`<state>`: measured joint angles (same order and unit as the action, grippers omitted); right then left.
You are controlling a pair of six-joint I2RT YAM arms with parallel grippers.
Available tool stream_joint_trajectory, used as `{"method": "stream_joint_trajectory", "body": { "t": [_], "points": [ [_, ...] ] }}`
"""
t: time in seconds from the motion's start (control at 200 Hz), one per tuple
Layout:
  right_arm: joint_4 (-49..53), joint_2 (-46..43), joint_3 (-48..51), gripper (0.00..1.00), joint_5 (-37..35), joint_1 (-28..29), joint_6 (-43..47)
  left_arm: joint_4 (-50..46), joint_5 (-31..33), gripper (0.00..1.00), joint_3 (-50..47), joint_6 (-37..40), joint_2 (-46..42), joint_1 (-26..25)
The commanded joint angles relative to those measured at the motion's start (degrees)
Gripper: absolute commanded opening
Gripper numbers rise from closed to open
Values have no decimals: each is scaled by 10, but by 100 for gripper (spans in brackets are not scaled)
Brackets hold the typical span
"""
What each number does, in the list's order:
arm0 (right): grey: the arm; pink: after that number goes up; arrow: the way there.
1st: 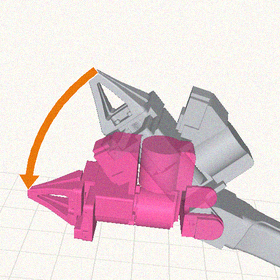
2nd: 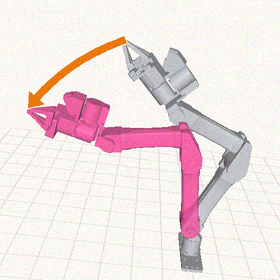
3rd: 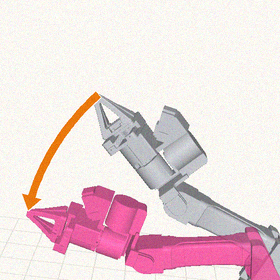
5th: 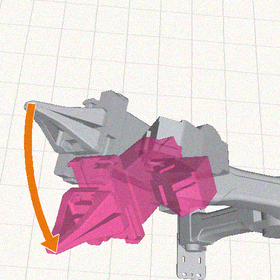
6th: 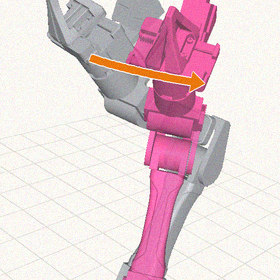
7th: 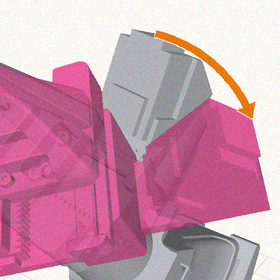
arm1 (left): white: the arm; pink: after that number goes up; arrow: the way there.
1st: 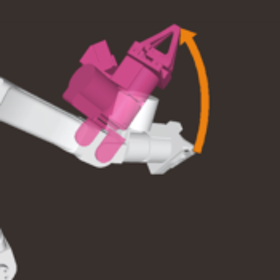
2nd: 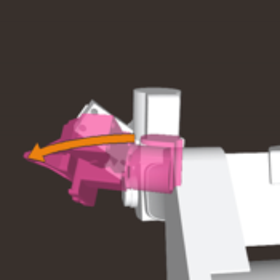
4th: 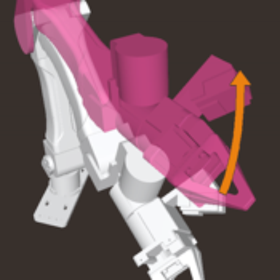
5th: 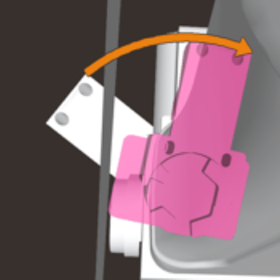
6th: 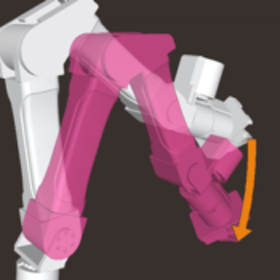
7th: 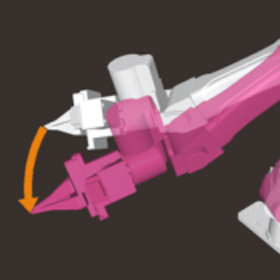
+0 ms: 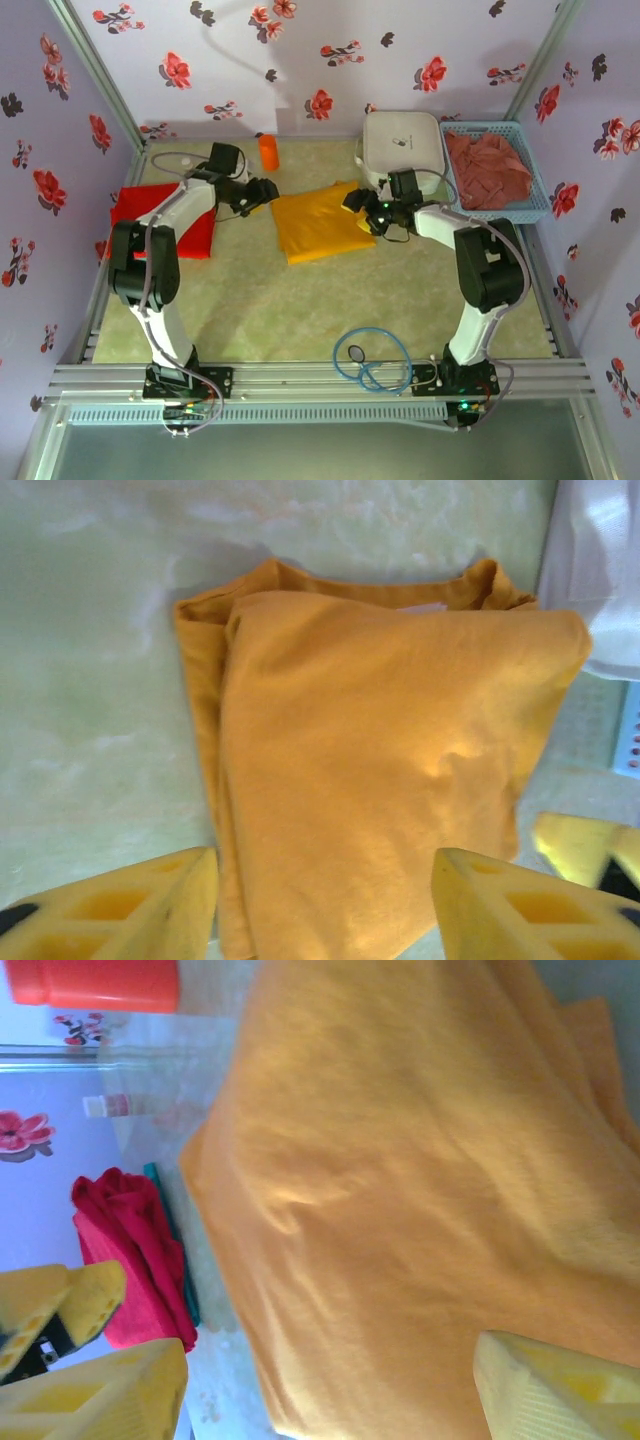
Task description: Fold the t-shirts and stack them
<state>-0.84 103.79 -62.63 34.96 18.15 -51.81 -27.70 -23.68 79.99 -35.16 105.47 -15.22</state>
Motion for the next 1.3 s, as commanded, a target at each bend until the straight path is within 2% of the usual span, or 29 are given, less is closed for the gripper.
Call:
{"method": "stream_joint_trajectory", "body": {
  "t": [0.0, 0.255, 0.69, 1.04, 1.18, 1.295],
  "points": [
    [59, -25, -20, 76, 9, -4, 30, -71, 49, 61, -33, 57, 1, -13],
    [59, -32, -11, 76, 9, -6, 27, -58, 60, 64, -20, 41, 70, -72],
    [70, -47, 6, 76, 5, -14, 35, -56, 81, 63, 22, 12, 127, -91],
    [73, -50, 9, 75, 11, -22, 36, -30, 39, 51, 65, -8, 165, -102],
    [73, -52, 15, 75, 12, -28, 38, -23, 43, 48, 65, -11, 169, -107],
    [58, -50, 26, 74, 21, -33, 29, -32, 48, 41, 74, -10, 186, -108]
  ]
}}
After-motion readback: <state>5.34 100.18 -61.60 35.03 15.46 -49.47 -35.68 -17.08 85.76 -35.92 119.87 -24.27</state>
